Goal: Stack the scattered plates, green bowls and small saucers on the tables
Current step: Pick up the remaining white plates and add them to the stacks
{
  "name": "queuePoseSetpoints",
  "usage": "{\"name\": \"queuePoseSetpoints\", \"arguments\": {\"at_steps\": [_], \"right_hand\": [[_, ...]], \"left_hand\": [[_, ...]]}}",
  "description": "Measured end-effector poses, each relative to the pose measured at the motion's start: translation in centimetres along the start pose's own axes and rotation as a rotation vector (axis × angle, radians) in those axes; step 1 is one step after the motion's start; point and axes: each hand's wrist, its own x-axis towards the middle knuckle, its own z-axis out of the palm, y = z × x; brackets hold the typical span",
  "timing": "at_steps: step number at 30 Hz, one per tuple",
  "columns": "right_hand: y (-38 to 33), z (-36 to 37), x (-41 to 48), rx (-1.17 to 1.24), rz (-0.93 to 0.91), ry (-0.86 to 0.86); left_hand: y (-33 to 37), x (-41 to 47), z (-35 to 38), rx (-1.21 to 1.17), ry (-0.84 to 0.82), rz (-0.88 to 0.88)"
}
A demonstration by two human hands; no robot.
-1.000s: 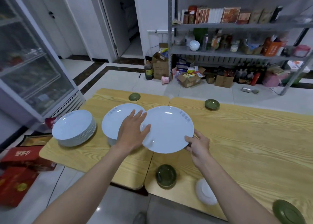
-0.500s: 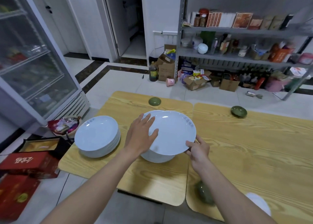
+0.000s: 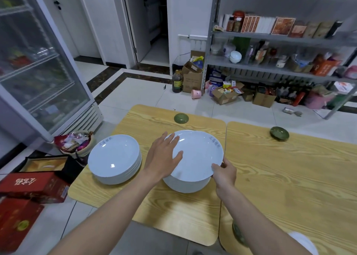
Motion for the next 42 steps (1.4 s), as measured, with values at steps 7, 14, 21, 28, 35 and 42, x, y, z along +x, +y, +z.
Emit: {"name": "queuePoseSetpoints", "arguments": {"at_steps": [7, 14, 21, 28, 35, 42], "right_hand": [[0.0, 1.2, 1.6, -0.177, 0.055, 0.046], [0.8, 1.3, 2.3, -0.229, 0.049, 0.032], [0.4, 0.7, 2.4, -0.230, 0.037, -0.005], [-0.9, 0.1, 2.9, -0.269, 0.024, 0.009], [-4.9, -0.8, 3.9, -1.046, -0.503, -0.278], [-10.6, 0.4, 5.4, -1.518, -0.890, -0.334]], "left_hand": [[0.1, 0.1, 0.6, -0.016, -0.026, -0.049], [0.4, 0.4, 0.8, -0.031, -0.002, -0.060], [0.9, 1.1, 1.6, -0.016, -0.017, -0.056], [2.1, 1.9, 1.6, 0.005, -0.016, -0.025], [3.2, 3.6, 1.3, 0.199, -0.088, -0.028], [4.1, 6.2, -0.2, 0.347, -0.135, -0.045]]}}
